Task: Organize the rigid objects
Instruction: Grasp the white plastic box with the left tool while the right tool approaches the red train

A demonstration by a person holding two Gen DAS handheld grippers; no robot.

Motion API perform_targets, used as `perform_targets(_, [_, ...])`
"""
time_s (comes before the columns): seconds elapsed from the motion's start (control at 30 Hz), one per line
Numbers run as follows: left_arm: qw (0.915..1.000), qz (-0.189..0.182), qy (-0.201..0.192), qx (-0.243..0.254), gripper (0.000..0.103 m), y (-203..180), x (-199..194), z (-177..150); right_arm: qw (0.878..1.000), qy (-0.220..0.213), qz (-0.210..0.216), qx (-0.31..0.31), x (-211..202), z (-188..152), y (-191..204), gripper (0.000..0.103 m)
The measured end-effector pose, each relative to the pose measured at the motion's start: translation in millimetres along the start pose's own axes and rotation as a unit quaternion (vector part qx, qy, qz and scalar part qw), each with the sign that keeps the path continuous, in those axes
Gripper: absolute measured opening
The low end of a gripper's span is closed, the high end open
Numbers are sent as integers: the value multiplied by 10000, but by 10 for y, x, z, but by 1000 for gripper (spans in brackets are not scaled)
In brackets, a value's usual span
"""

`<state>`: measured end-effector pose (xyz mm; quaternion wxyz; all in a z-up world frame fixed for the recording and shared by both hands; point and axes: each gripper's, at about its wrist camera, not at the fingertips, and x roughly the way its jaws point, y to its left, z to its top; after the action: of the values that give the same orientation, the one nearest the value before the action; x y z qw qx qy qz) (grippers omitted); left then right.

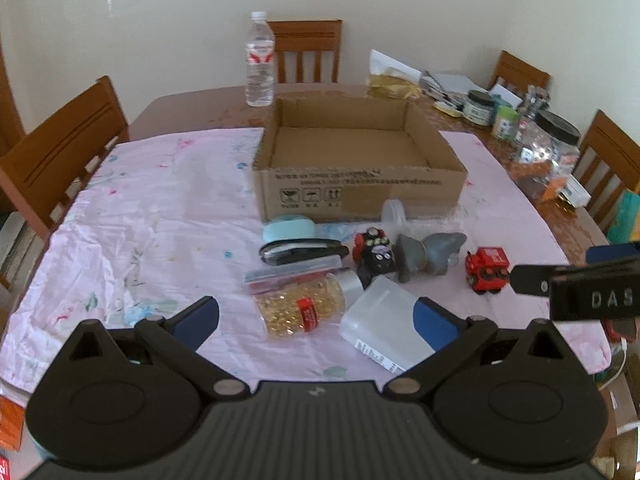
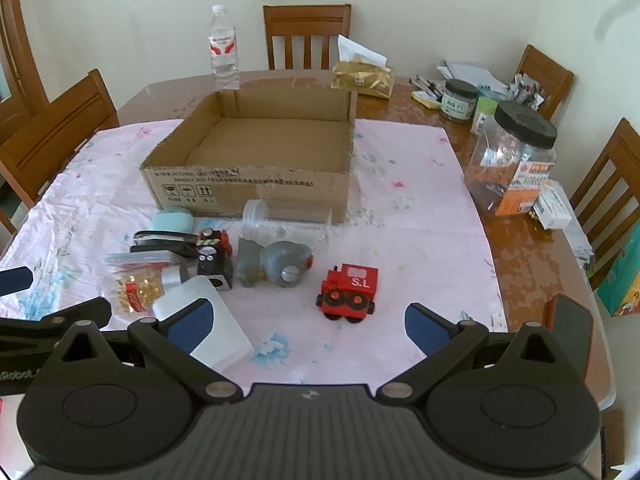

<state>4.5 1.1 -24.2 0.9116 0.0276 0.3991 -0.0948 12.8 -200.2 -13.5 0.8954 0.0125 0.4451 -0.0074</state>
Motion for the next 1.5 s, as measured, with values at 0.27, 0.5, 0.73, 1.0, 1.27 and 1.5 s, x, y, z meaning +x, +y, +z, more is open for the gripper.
perform_targets(0.27, [9970,-506,349,473,102,-147,221,-101,9994,205,-169,212,160,-60,-230,103])
perform_targets(0.5, [9921,-785,396,897,102,-299,425,-83,9984,386,-262,326,260,-160,-402,103])
perform_targets(0.73, [9883,-810,461,1210,102,-427,769,-53,9971,506,-296,476,309,-237,-525,103])
perform_targets(1.0, [9815,-1070,455,1520,102,-525,878,-40,9961,562,-327,603,362,-288,-643,103])
perform_targets(1.27, [9677,-1467,861,1862,102,-673,841,-157,9955,609,-293,671,414,-258,-697,103])
perform_targets(1.5, [9679,-1342,780,1975,94,-738,1024,-124,9958,617,-238,630,435,-240,-694,103])
